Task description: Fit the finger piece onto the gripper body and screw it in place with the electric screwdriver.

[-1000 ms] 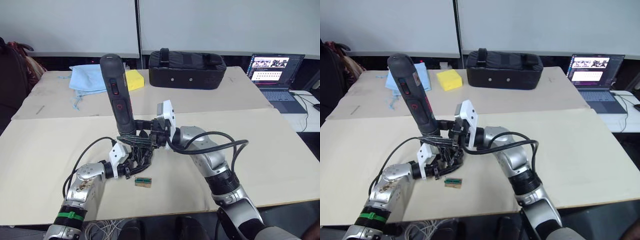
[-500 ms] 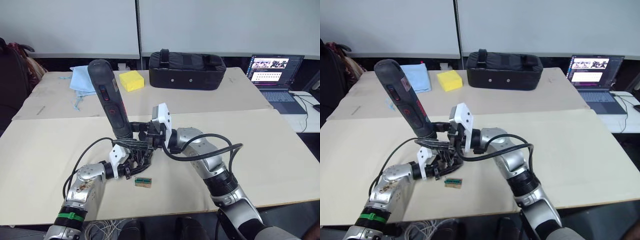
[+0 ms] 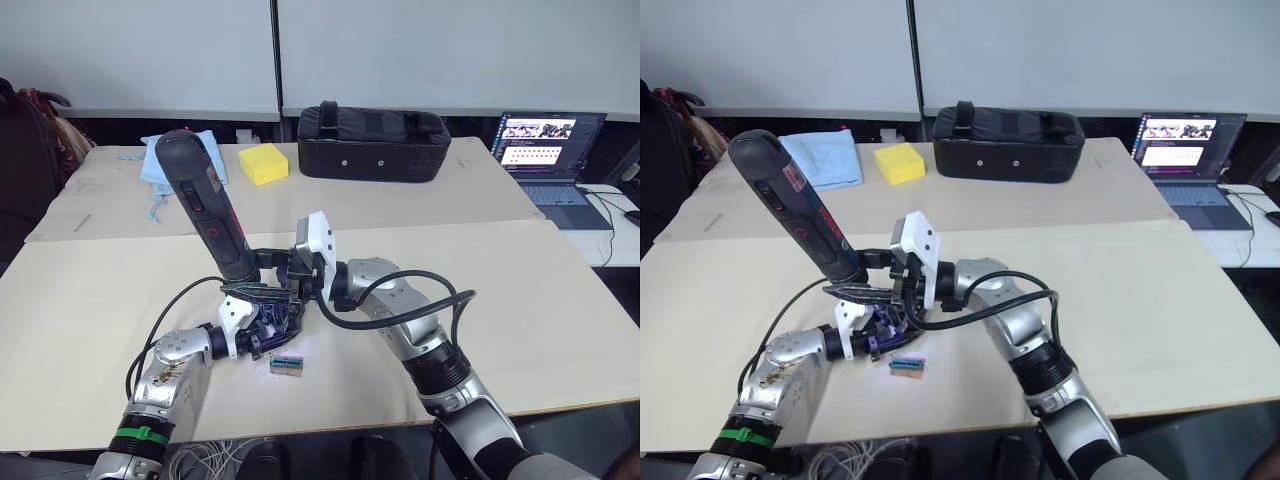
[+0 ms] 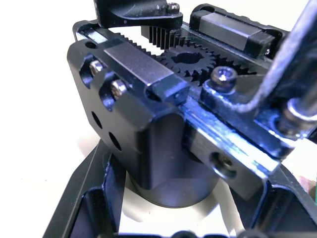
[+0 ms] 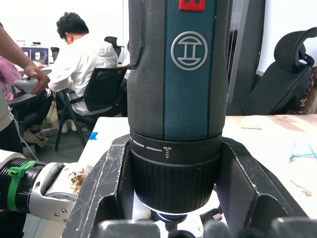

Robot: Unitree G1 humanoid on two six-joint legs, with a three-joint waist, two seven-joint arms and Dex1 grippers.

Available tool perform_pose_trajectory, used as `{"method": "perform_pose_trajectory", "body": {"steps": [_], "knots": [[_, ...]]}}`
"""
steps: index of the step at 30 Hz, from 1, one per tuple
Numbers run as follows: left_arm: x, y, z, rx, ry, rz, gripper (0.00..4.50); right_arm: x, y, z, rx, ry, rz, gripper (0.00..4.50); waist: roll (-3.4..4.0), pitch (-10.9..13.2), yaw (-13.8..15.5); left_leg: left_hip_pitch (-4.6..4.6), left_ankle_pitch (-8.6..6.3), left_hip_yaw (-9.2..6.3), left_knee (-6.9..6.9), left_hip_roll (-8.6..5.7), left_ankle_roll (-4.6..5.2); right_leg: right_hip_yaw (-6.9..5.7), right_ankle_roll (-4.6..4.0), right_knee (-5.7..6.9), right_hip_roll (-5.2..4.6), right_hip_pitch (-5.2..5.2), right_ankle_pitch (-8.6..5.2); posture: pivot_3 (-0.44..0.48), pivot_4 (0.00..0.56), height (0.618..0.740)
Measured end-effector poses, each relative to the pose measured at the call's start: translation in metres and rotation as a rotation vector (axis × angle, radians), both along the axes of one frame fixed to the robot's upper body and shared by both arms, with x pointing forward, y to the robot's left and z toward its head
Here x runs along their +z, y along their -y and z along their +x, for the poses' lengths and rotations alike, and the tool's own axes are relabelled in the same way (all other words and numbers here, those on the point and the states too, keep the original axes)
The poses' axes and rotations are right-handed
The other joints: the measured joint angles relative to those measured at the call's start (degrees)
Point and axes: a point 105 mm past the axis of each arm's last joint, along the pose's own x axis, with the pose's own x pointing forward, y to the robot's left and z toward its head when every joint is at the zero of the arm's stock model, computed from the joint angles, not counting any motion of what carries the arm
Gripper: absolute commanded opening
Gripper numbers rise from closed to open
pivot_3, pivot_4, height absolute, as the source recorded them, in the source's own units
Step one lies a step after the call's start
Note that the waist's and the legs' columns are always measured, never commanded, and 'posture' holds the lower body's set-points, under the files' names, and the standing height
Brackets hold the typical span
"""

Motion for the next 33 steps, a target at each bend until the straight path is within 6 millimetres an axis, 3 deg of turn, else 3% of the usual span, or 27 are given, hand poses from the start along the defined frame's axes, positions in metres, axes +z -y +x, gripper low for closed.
{"method": "perform_pose_trajectory", "body": {"steps": [12, 16, 18, 24, 26, 29, 33], "knots": [[0.000, 0.002, 0.006, 0.019, 0.023, 0.004, 2.33, 0.014, 0.015, 0.007, -0.001, -0.064, 0.044, 1.90, 0.01, 0.02, 0.44, -0.06, 0.01, -0.02, 0.00, -0.02, 0.00, 0.00, -0.02, -0.02, -0.03, -0.04, 0.01, 0.000, 0.150, 0.740], [0.000, 0.006, 0.013, 0.033, 0.032, 0.002, 2.33, 0.050, 0.018, -0.002, 0.070, 0.004, 0.104, 1.90, 0.05, 0.05, 0.99, -0.06, 0.01, -0.02, 0.00, -0.03, 0.00, -0.05, -0.02, 0.01, -0.02, -0.03, 0.02, 0.000, 0.150, 0.740], [-0.001, 0.007, 0.015, 0.039, 0.034, 0.001, 2.33, 0.058, 0.019, -0.010, 0.111, 0.045, 0.111, 1.90, 0.05, 0.04, 1.25, 0.00, 0.01, -0.01, 0.00, -0.03, 0.00, -0.06, -0.03, 0.02, -0.02, 0.01, 0.02, 0.000, 0.150, 0.740], [-0.001, 0.008, 0.019, 0.061, 0.037, -0.009, 2.33, 0.056, 0.025, -0.014, 0.158, 0.053, 0.092, 1.90, 0.05, 0.04, 1.42, -0.01, 0.01, -0.01, 0.00, -0.04, -0.01, -0.08, -0.06, 0.03, -0.07, 0.01, 0.05, 0.000, 0.150, 0.740], [0.000, 0.007, 0.019, 0.064, 0.034, -0.014, 3.37, 0.059, 0.030, -0.019, 0.181, 0.037, 0.129, 1.90, 0.05, 0.04, 1.42, -0.01, 0.01, -0.02, 0.00, -0.02, -0.01, -0.08, -0.06, 0.04, -0.05, 0.00, 0.06, 0.000, 0.150, 0.740], [0.000, 0.005, 0.018, 0.074, 0.033, -0.030, 4.48, 0.071, 0.041, -0.032, 0.245, 0.053, 0.181, 1.90, 0.06, 0.04, 1.34, -0.02, 0.01, -0.05, 0.00, -0.01, 0.00, -0.07, -0.06, 0.04, -0.02, -0.03, 0.06, 0.000, 0.150, 0.740], [0.002, 0.002, 0.016, 0.112, 0.041, -0.072, 4.48, 0.084, 0.056, -0.046, 0.297, 0.083, 0.202, 1.90, 0.05, 0.04, 1.26, -0.01, 0.01, -0.08, 0.00, 0.02, -0.01, -0.07, -0.07, 0.02, -0.02, -0.04, 0.06, 0.000, 0.150, 0.740]]}}
